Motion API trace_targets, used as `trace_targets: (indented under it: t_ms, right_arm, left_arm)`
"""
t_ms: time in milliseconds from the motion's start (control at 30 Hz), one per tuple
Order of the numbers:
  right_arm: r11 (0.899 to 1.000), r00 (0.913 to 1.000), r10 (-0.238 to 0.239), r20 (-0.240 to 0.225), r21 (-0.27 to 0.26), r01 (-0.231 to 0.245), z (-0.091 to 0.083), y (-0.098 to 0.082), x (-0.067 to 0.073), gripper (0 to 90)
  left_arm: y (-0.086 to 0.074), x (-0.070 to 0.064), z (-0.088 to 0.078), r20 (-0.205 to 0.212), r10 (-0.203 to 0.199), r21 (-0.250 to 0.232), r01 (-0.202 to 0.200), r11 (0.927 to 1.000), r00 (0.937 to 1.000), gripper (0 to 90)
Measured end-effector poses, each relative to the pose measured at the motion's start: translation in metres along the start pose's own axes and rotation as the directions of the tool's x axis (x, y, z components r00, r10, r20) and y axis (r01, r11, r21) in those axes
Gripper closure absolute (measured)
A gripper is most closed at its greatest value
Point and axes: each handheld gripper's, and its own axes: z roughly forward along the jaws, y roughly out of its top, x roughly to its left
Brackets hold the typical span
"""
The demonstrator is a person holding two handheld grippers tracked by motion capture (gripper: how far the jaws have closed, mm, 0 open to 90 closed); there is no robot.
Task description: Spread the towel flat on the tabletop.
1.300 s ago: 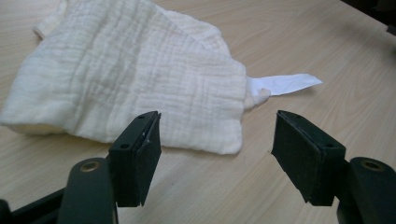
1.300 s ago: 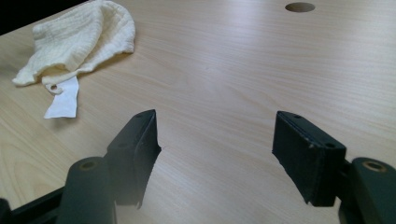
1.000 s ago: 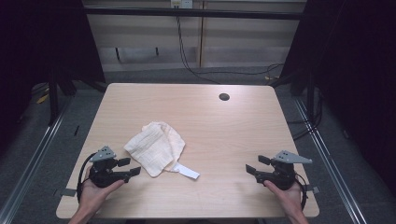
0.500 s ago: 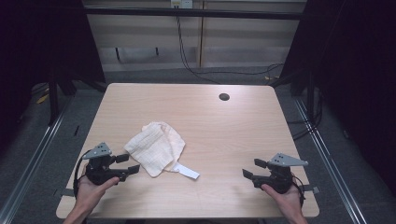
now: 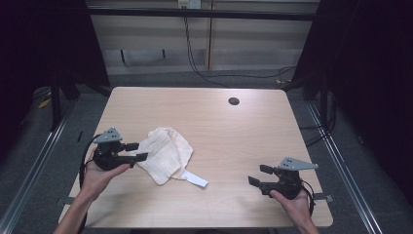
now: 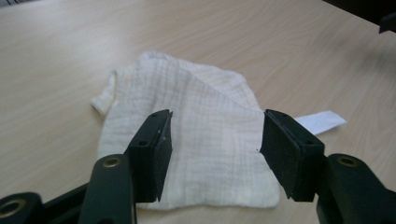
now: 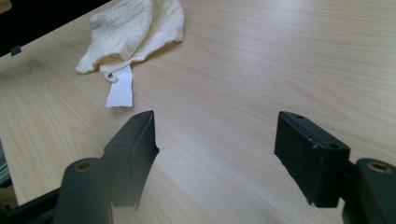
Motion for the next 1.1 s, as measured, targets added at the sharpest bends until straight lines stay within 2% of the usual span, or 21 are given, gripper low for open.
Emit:
trace_targets:
  t_ms: [100,267,300,333,400,467,500,567,600,633,667,733,767,900,967,1000,1100]
  right_arm:
    - [1.000,1.0000,-0.002,-0.004,0.016,0.002,0.001,-0.001,-0.001,26.7]
    - [1.000,0.9999,0.000,-0.013,0.017,0.001,0.004,-0.001,-0.002,25.3]
    - [1.000,0.9999,-0.004,-0.014,0.020,0.004,0.004,-0.002,-0.002,25.3]
    - [1.000,0.9999,-0.006,-0.013,0.022,0.007,0.005,-0.002,-0.001,25.0]
    - [0.999,0.9999,-0.010,-0.011,0.031,0.011,0.005,-0.003,-0.001,25.0]
    - [0.999,0.9998,-0.014,-0.010,0.031,0.015,0.005,-0.003,-0.001,24.9]
    - [0.999,0.9999,-0.013,-0.006,0.030,0.013,0.005,-0.004,-0.001,24.9]
    - [0.999,0.9998,-0.018,-0.006,0.027,0.018,0.004,-0.005,-0.001,24.9]
    - [0.999,0.9999,-0.017,-0.004,0.029,0.017,0.005,-0.005,-0.001,24.9]
    - [0.999,0.9998,-0.019,-0.002,0.034,0.019,0.005,-0.006,-0.001,24.9]
    - [0.999,0.9998,-0.021,-0.003,0.037,0.021,0.005,-0.006,-0.001,24.9]
    - [0.999,0.9997,-0.026,-0.005,0.039,0.026,0.005,-0.006,0.000,25.0]
    - [0.999,0.9996,-0.028,-0.006,0.041,0.028,0.005,-0.006,0.000,25.0]
    - [0.999,0.9997,-0.024,-0.008,0.041,0.025,0.004,-0.007,0.001,25.1]
    - [0.999,0.9995,-0.027,-0.018,0.045,0.028,0.005,-0.007,0.000,25.4]
    - [0.998,0.9995,-0.023,-0.019,0.052,0.024,0.006,-0.008,0.000,25.5]
    - [0.998,0.9995,-0.025,-0.021,0.057,0.026,0.007,-0.008,0.001,25.6]
  left_arm:
    - [0.009,0.003,0.001,0.000,0.021,-0.035,-0.021,0.9992,0.9998,50.7]
    - [0.016,0.013,0.017,-0.008,-0.001,-0.025,0.001,0.9997,1.0000,49.4]
    - [0.017,0.015,0.020,0.006,-0.007,-0.019,0.007,0.9998,1.0000,48.2]
    - [0.018,0.016,0.024,-0.010,-0.001,-0.009,0.000,1.0000,1.0000,48.0]
    - [0.017,0.019,0.030,-0.003,0.004,0.009,-0.004,1.0000,1.0000,47.6]
    - [0.014,0.020,0.033,-0.011,0.020,-0.008,-0.020,0.9998,0.9997,50.8]
    - [0.013,0.022,0.035,-0.001,0.011,-0.008,-0.011,0.9999,0.9999,54.4]
    - [0.010,0.024,0.039,0.002,0.007,0.009,-0.007,0.9999,1.0000,54.4]
    - [0.009,0.025,0.042,-0.001,0.020,0.031,-0.020,0.9993,0.9998,54.8]
    - [0.006,0.026,0.045,0.001,0.013,0.048,-0.013,0.9988,0.9999,54.9]
    - [0.004,0.027,0.048,0.003,0.020,0.062,-0.020,0.9979,0.9998,54.5]
    - [0.000,0.031,0.054,-0.004,0.004,0.087,-0.004,0.9962,1.0000,51.7]
    - [-0.002,0.033,0.057,0.007,-0.007,0.089,0.006,0.9960,1.0000,50.2]
    - [-0.006,0.037,0.063,-0.032,0.000,0.116,0.004,0.9932,0.9995,43.2]
    - [-0.008,0.039,0.065,-0.039,-0.029,0.113,0.033,0.9930,0.9988,41.2]
    - [-0.009,0.041,0.065,-0.054,-0.025,0.116,0.032,0.9927,0.9982,39.9]
    - [-0.015,0.043,0.071,-0.054,-0.040,0.136,0.047,0.9896,0.9977,38.9]
